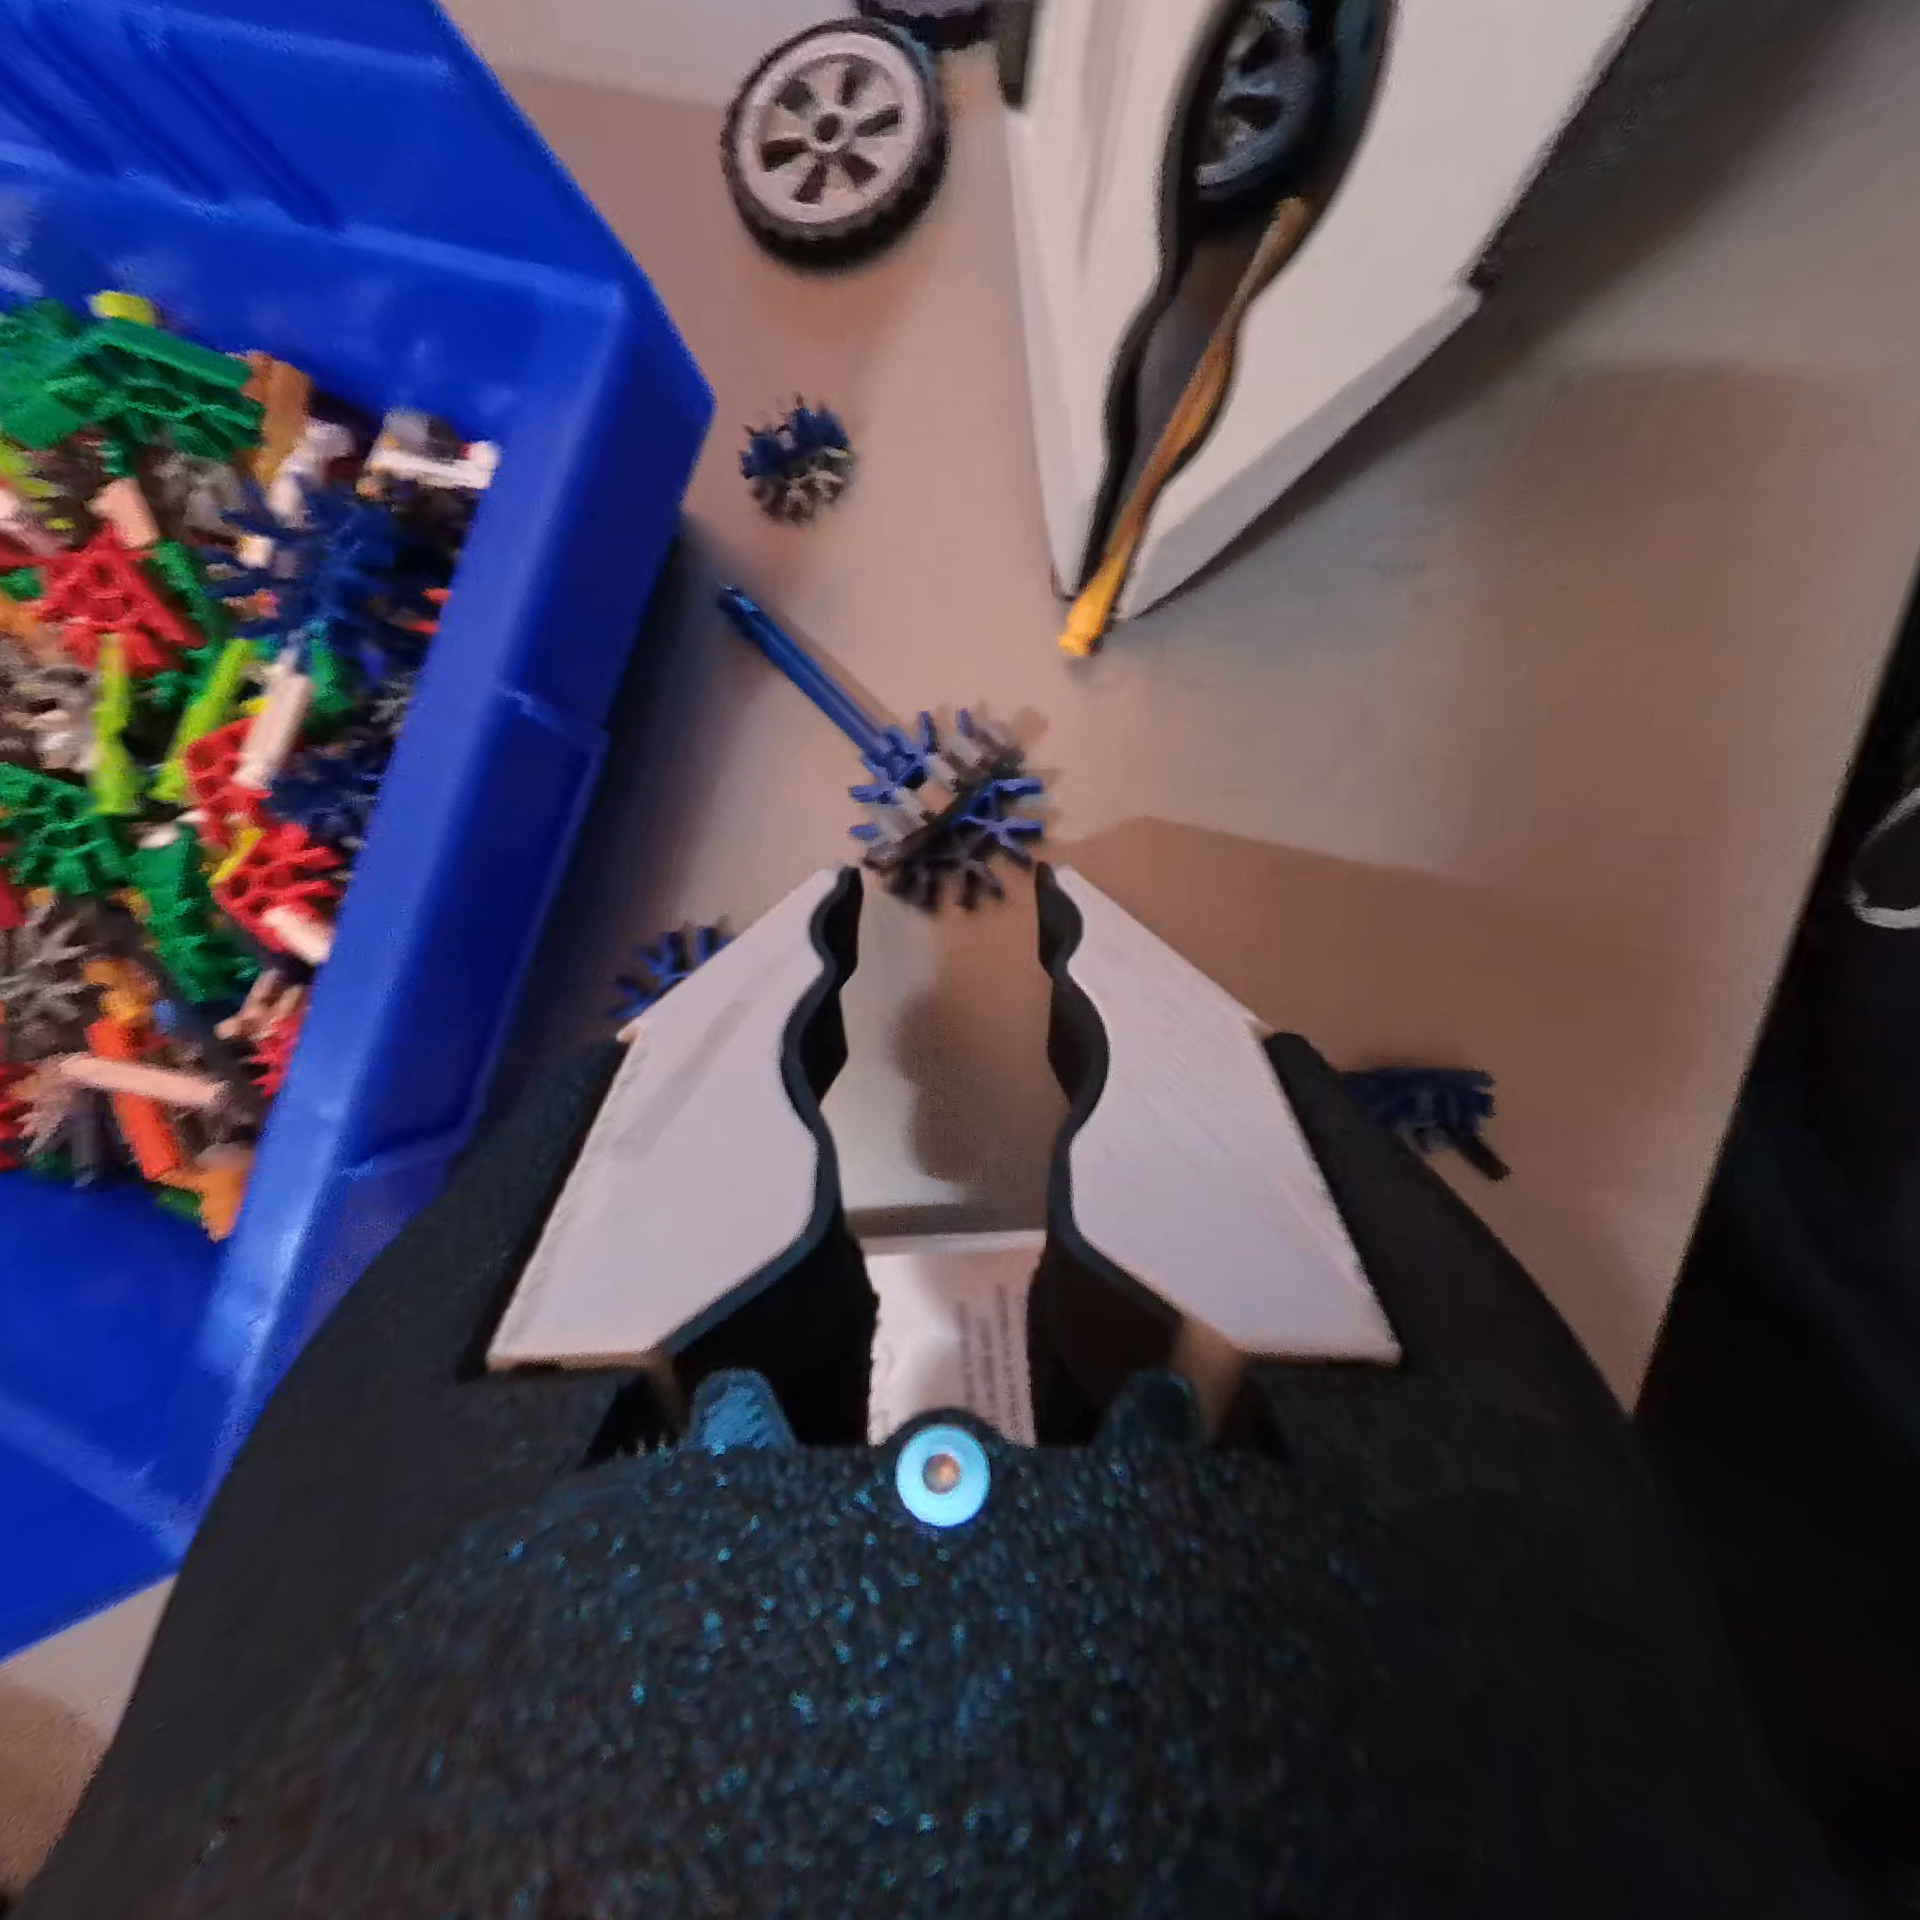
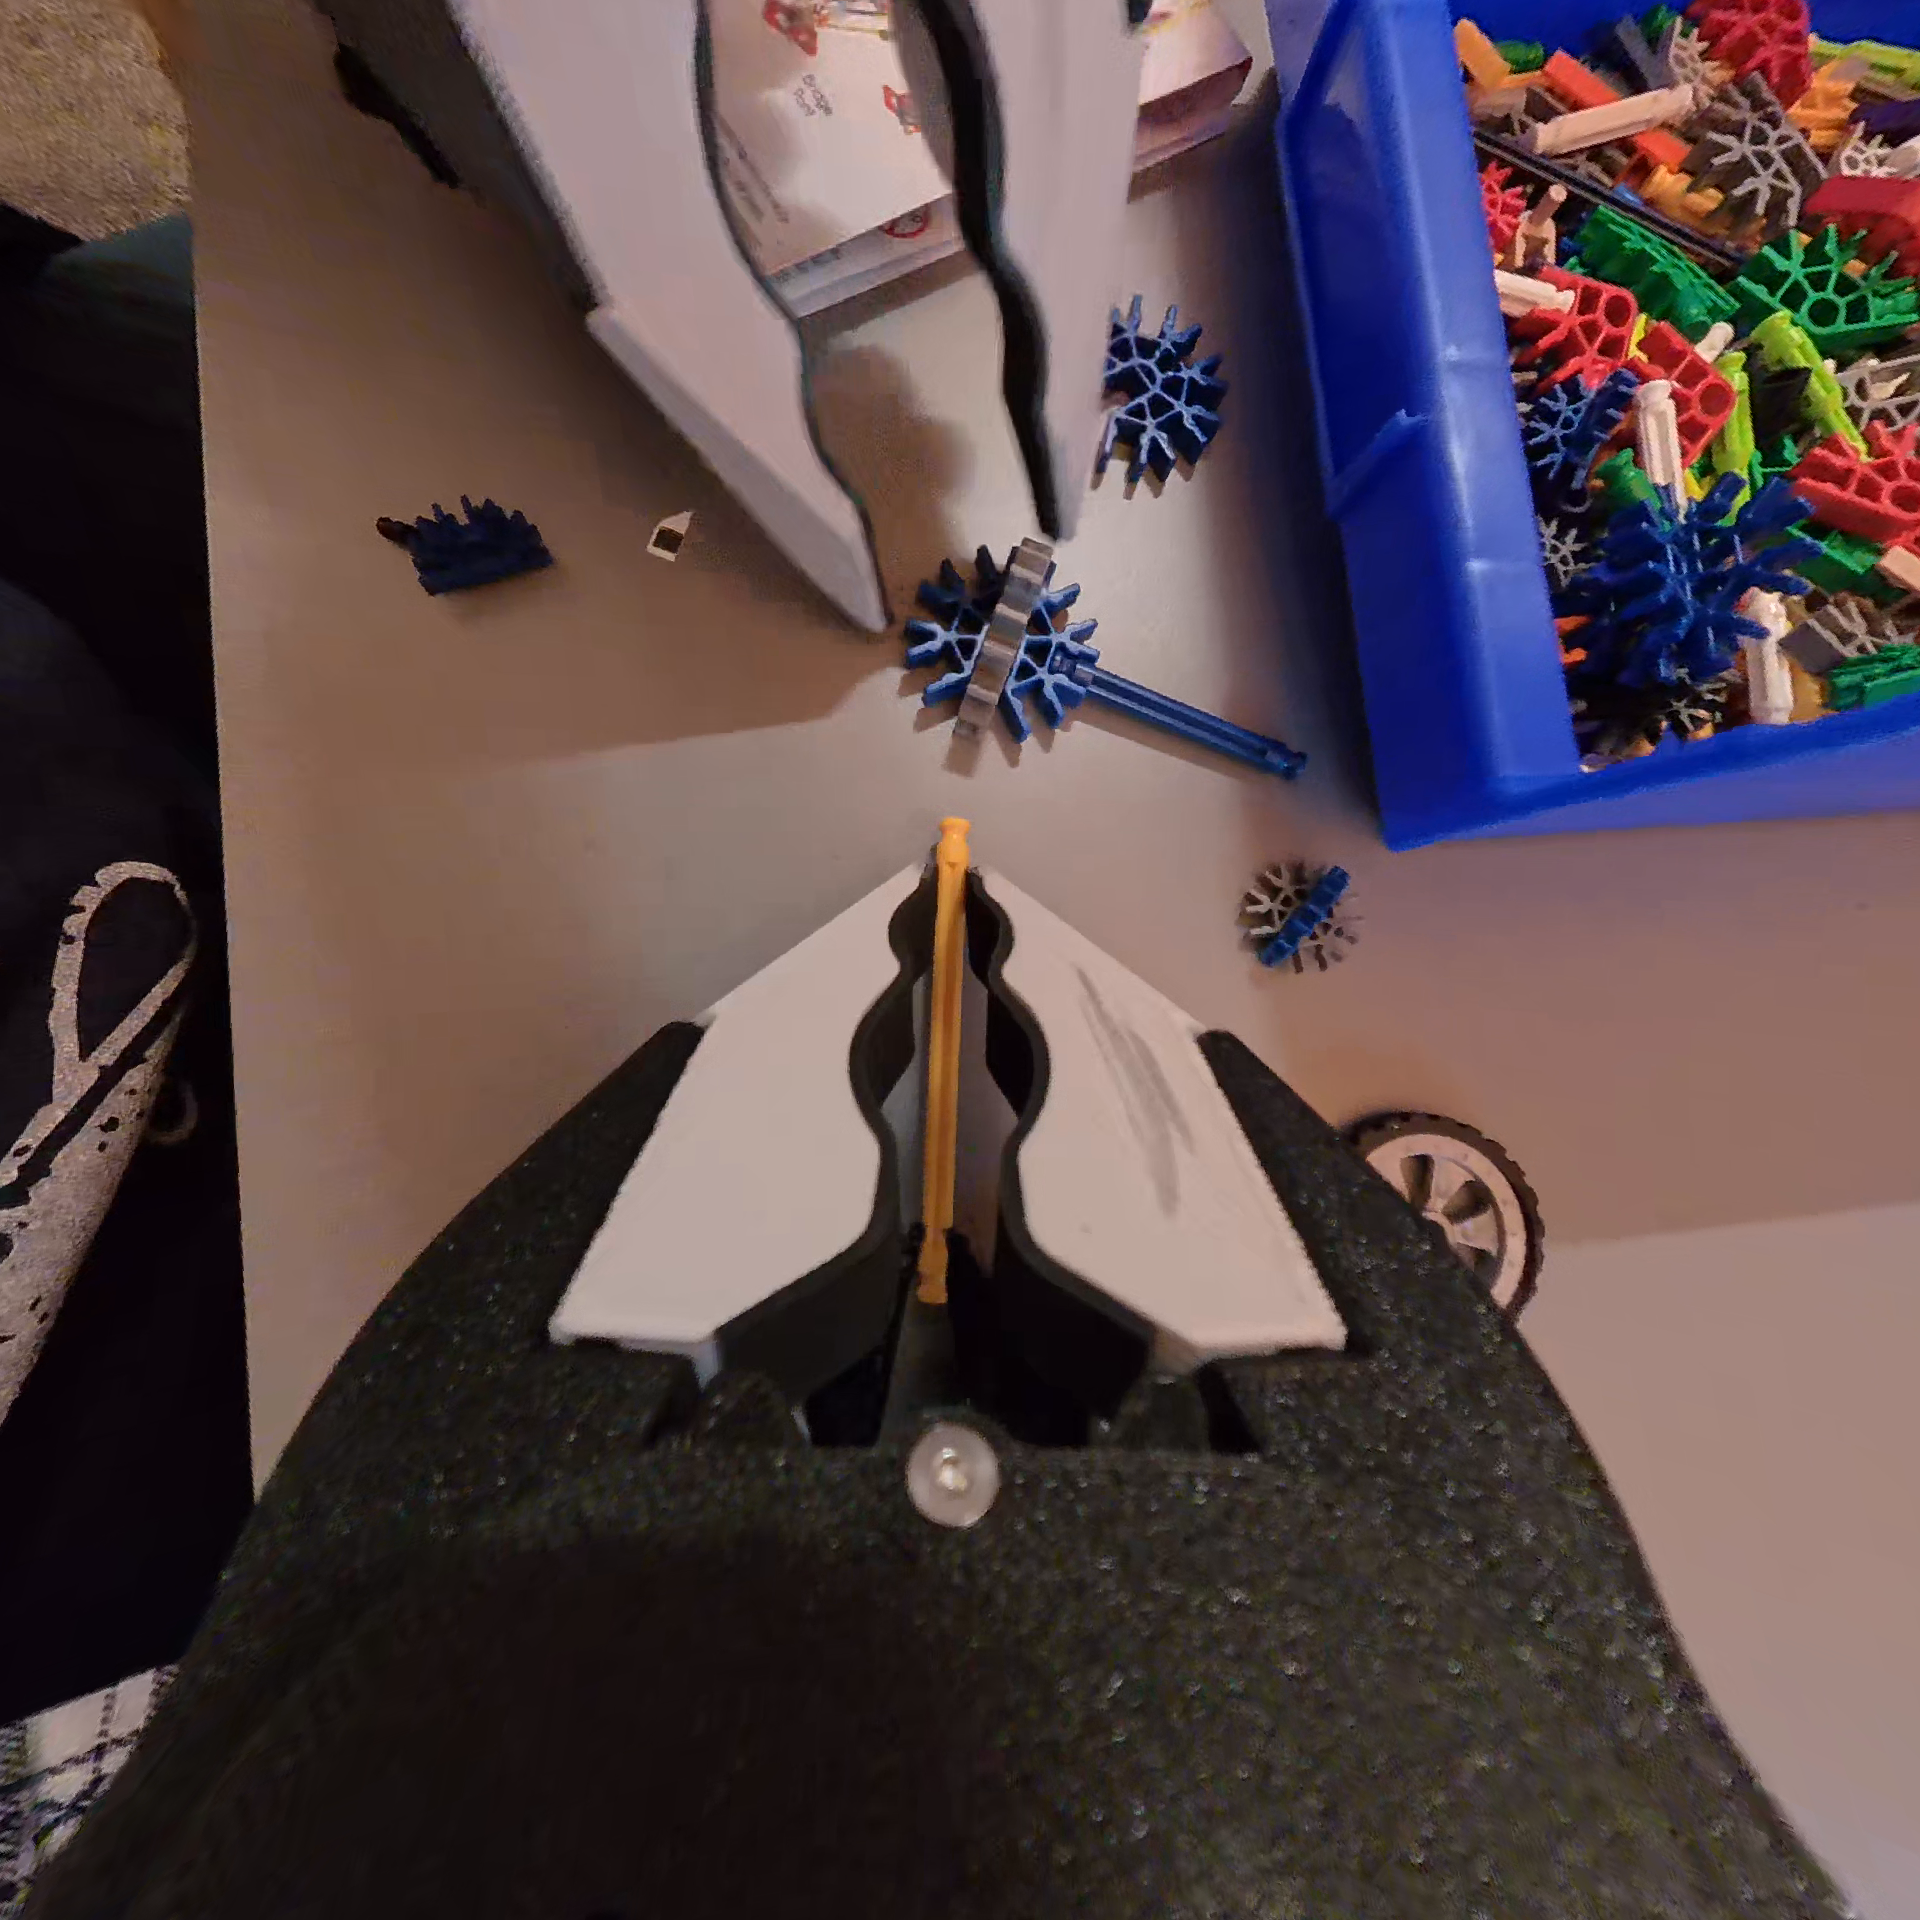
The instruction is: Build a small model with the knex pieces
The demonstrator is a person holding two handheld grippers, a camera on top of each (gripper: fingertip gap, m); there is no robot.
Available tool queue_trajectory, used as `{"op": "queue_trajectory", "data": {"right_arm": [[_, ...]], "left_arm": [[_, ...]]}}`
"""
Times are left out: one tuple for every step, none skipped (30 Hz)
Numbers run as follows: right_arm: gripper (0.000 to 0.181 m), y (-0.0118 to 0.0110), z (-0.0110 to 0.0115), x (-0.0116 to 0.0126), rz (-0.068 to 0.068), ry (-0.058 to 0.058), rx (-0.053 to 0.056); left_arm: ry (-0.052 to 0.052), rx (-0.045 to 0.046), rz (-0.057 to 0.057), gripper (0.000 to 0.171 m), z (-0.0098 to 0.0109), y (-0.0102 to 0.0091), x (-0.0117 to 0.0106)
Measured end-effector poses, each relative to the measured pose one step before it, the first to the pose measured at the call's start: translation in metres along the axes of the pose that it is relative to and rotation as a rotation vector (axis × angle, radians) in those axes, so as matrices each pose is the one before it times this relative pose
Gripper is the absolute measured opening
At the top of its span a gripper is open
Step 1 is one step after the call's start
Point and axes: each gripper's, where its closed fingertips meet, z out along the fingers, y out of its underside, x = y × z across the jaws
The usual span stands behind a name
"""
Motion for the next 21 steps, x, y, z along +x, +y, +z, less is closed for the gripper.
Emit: {"op": "queue_trajectory", "data": {"right_arm": [[0.004,0.00060,-0.00028,0.00060,0.0042,-0.0001,0.0005],[0.004,0.00033,-0.00012,0.00041,0.0023,0.0002,0.0009],[0.004,-0.00003,0.00001,0.00058,0.0010,0.0026,0.0011],[0.004,0.00020,0.00029,0.00028,0.0002,0.0015,-0.0010],[0.004,0.00056,0.00037,0.00012,-0.0015,0.0001,-0.0039],[0.004,0.00031,0.00025,-0.00009,-0.0023,0.0002,-0.0033],[0.004,-0.00015,-0.00001,-0.00036,-0.0020,-0.0009,-0.0009],[0.004,-0.00043,-0.00036,-0.00044,-0.0025,-0.0020,0.0004],[0.004,-0.00041,-0.00052,0.00001,-0.0028,0.0005,0.0010],[0.004,-0.00035,-0.00053,0.00054,-0.0003,0.0014,0.0017],[0.004,-0.00023,-0.00022,0.00023,0.0023,-0.0008,0.0019],[0.004,-0.00018,0.00011,0.00017,0.0024,-0.0011,0.0024],[0.004,-0.00026,0.00025,0.00003,0.0012,-0.0005,0.0025],[0.004,-0.00027,0.00037,-0.00024,0.0000,-0.0010,0.0022],[0.004,-0.00031,0.00027,-0.00055,-0.0017,-0.0027,0.0018],[0.004,-0.00031,0.00014,-0.00064,-0.0031,-0.0020,0.0010],[0.004,-0.00043,-0.00005,-0.00040,-0.0038,-0.0007,0.0015],[0.004,-0.00047,-0.00018,-0.00054,-0.0032,-0.0020,0.0025],[0.004,-0.00044,-0.00004,-0.00016,-0.0018,-0.0007,0.0025],[0.004,-0.00023,-0.00001,0.00040,-0.0004,0.0020,0.0018],[0.004,0.00035,0.00018,0.00036,-0.0011,0.0015,-0.0015]], "left_arm": [[0.0380,0.00632,-0.0010,0.033,0.00192,-0.00166,0.00804],[0.0274,0.01357,0.0001,0.033,0.00109,-0.00334,0.00710],[0.0224,0.01035,0.0074,0.032,0.00050,-0.00323,0.00684],[0.0099,0.00201,0.0052,0.032,0.00014,-0.00174,0.00443],[-0.0049,-0.01061,0.0017,0.031,-0.00036,0.00049,0.00085],[-0.0096,-0.00278,0.0029,0.031,-0.00120,0.00009,-0.00080],[-0.0065,0.00682,-0.0019,0.030,-0.00167,-0.00078,-0.00135],[-0.0141,0.00875,-0.0047,0.030,-0.00185,-0.00099,-0.00309],[-0.0258,0.00486,-0.0011,0.030,-0.00162,-0.00070,-0.00482],[-0.0206,0.00308,0.0068,0.031,-0.00106,-0.00097,-0.00340],[-0.0139,0.01370,0.0114,0.031,-0.00091,-0.00328,-0.00185],[-0.0070,0.01957,0.0101,0.031,-0.00029,-0.00476,-0.00074],[0.0059,0.00964,0.0101,0.031,0.00092,-0.00342,0.00108],[0.0079,-0.00069,0.0132,0.030,0.00193,-0.00186,0.00125],[-0.0008,-0.00794,0.0119,0.030,0.00290,-0.00040,-0.00047],[0.0033,-0.01350,0.0063,0.028,0.00326,0.00093,-0.00025],[0.0122,-0.00721,0.0049,0.024,0.00307,0.00060,0.00118],[0.0127,0.00068,0.0028,0.019,0.00271,-0.00031,0.00178],[0.0136,0.00197,-0.0003,0.014,0.00247,-0.00041,0.00213],[0.0075,0.01500,-0.0049,0.013,0.00132,-0.00223,0.00110],[0.0067,0.00794,-0.0105,0.012,0.00046,-0.00089,0.00010]]}}
